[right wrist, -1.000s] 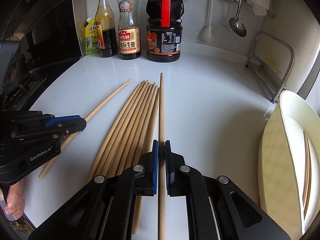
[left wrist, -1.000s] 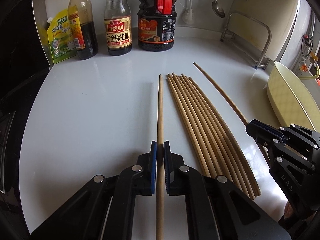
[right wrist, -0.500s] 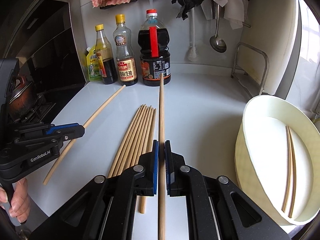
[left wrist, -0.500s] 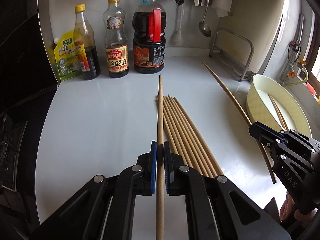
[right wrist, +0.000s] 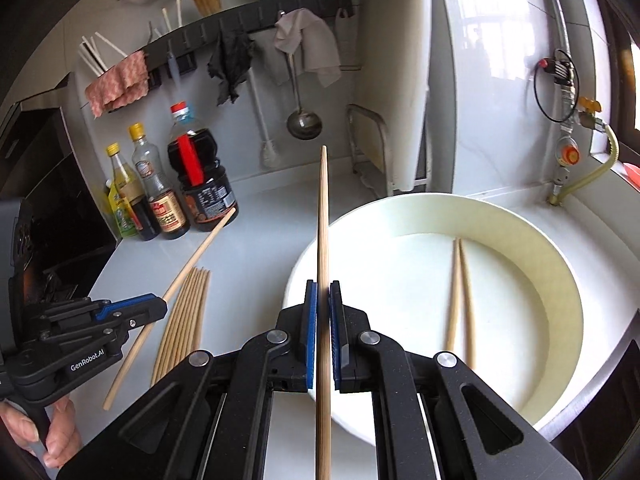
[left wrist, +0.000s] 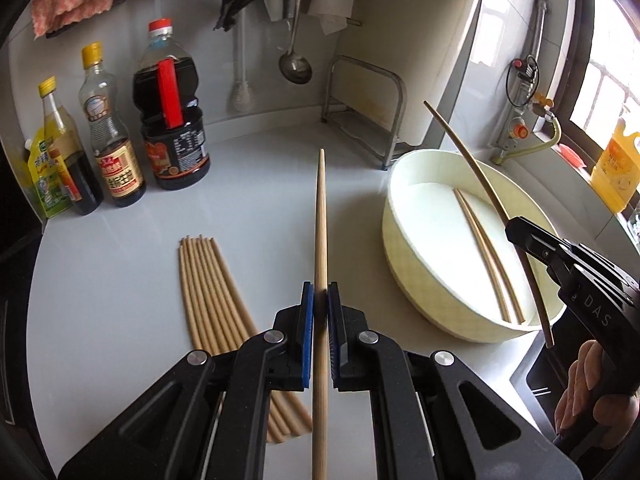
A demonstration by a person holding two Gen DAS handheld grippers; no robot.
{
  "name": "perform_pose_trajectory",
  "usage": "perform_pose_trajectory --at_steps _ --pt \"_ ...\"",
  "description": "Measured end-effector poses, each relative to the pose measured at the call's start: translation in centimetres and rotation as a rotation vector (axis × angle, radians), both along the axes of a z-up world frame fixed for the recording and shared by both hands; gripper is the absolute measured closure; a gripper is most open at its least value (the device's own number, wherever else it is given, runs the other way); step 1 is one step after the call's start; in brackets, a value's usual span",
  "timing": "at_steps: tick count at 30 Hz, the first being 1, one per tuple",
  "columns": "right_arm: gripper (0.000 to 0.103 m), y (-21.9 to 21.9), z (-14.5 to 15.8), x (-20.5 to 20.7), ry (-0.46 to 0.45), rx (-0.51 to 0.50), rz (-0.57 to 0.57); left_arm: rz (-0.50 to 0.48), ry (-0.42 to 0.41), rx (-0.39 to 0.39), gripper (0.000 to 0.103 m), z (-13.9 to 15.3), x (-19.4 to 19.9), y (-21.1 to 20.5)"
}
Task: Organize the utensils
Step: 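Lift both held chopsticks and carry them over the white basin, then open both tools to drop the chopsticks into the basin and withdraw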
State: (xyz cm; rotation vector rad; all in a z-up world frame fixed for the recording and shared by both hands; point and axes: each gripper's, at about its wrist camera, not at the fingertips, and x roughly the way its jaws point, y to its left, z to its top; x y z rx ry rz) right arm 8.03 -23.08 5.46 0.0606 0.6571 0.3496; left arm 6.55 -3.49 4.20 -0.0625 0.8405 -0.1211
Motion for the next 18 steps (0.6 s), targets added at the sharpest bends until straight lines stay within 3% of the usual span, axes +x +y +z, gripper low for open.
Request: perform_pose_trajectory --at_steps 9,18 --pt "0.097 -6.9 -0.7 3.1 0.083 0.027 -0.153 -0.14 0.002 -0.033 0.096 1.7 4.6 -8.2" --pt "0.097 -9.4 -3.9 5.6 0.193 0.015 -0.206 -0.221 0.069 -0.025 0.096 -0.9 9.4 -14.2"
